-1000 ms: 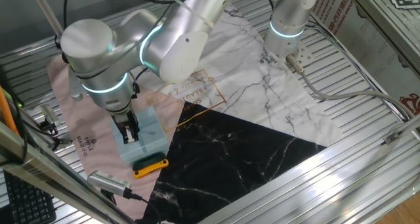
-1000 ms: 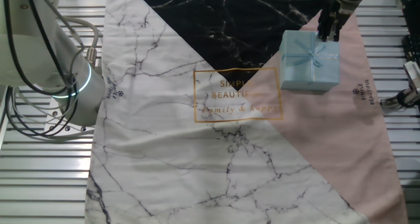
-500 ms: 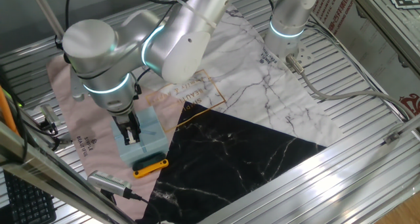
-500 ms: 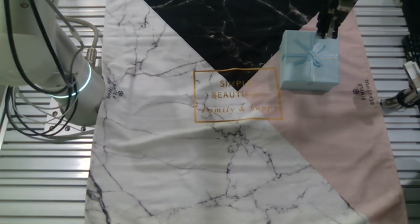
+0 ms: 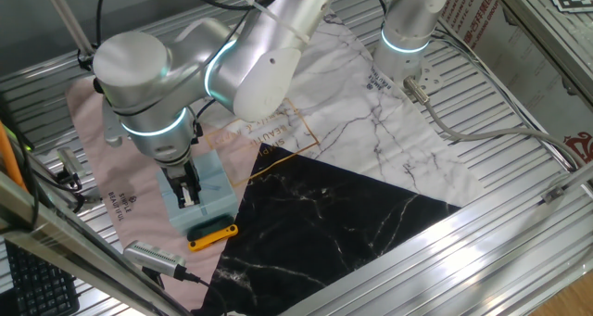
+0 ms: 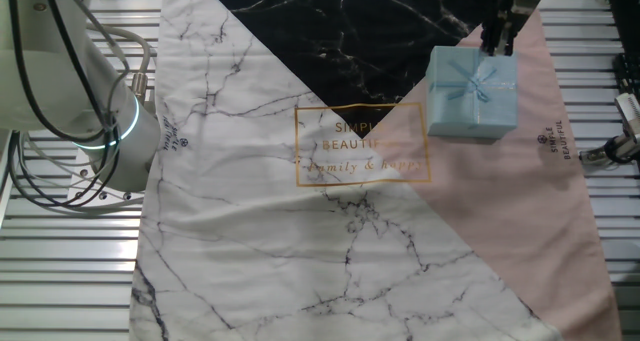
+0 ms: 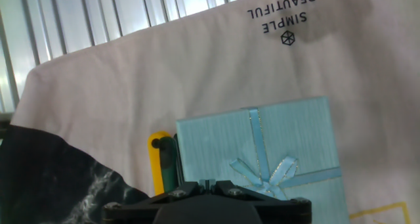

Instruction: Slide the outer casing onto the gift box

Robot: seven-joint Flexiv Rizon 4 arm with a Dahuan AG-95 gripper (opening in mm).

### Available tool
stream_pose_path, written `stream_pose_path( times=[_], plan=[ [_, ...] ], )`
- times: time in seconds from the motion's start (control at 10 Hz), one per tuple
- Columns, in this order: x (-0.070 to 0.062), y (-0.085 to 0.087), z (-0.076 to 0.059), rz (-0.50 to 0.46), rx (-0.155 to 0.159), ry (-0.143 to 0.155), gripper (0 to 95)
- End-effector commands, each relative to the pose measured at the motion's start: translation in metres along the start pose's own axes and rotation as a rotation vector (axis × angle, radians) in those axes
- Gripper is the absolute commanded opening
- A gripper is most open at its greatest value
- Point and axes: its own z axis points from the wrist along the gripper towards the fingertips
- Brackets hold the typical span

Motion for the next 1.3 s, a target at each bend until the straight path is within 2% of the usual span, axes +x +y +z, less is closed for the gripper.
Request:
stream_pose_path(
  times=[0.1,1.3],
  plan=[
    [0.0007,0.0009,0.0008,0.000,-0.001,0.000,0.0],
    [0.0039,0.0076,0.0083,0.000,-0.004,-0.007,0.0]
  ],
)
